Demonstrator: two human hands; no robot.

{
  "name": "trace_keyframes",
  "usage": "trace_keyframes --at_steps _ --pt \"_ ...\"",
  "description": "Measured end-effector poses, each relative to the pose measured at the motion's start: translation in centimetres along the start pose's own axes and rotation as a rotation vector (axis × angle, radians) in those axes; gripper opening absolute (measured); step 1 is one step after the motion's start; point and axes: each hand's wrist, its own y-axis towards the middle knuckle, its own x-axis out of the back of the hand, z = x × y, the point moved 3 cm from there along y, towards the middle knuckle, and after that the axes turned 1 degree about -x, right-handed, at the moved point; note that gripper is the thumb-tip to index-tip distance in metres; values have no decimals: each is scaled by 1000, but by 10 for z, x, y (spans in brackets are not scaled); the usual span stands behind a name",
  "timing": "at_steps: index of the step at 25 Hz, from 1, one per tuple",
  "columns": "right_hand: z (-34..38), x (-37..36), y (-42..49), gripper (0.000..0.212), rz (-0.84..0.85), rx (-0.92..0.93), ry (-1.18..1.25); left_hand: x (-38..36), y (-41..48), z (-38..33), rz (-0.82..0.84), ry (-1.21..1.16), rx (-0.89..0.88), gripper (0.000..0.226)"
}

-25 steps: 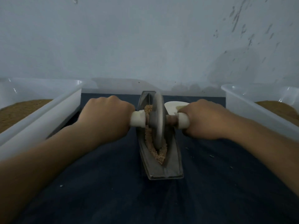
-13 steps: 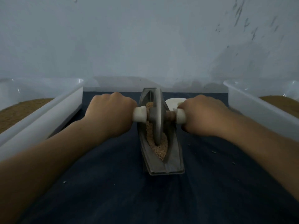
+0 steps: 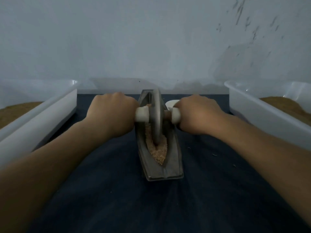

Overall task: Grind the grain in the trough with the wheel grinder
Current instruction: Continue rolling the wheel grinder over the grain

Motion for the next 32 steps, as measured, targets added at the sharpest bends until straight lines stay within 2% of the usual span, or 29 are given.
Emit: trace_keyframes --at_steps 2,5,7,8,9,11,13,15,17,20,22,24,26,27,29,32 --pt "8 0 26 16 -53 -61 -46 -13 21 0 117 -67 119 12" --pt "15 8 44 19 -65 -68 -67 -11 37 1 220 -127 155 20" --pt "8 7 25 11 4 18 -54 -6 18 4 205 -129 74 11" --pt "4 7 10 16 -17 65 -65 -2 4 6 150 -132 18 7" --pt "0 8 -5 25 -90 111 -102 2 -10 7 80 -124 -47 11" --pt "-4 11 -21 30 -216 133 -164 2 -24 10 -9 -85 -119 15" --pt "0 8 -6 23 -200 116 -164 -9 -15 7 8 -55 -29 11" --pt "10 5 23 11 -164 -2 -93 -15 8 4 85 -78 174 8" --pt "16 7 44 12 -148 -55 -83 -14 28 3 152 -83 226 13" --pt "4 5 22 15 -52 32 -49 -8 12 7 165 -92 79 9" --pt "-8 1 -10 25 -27 83 17 2 -9 6 18 -61 -58 10" --pt "-11 -3 -15 30 -14 85 58 7 -9 5 -47 -18 -127 12" --pt "-2 -4 5 19 -44 25 28 -3 3 0 24 -3 -35 7" --pt "3 -4 19 14 -118 -21 -9 -8 14 0 75 -21 68 8" --pt "11 -5 38 13 -207 -87 -53 -7 32 -1 126 -28 161 16" --pt "4 -10 27 13 -122 -35 -19 -1 26 -3 107 4 64 9"
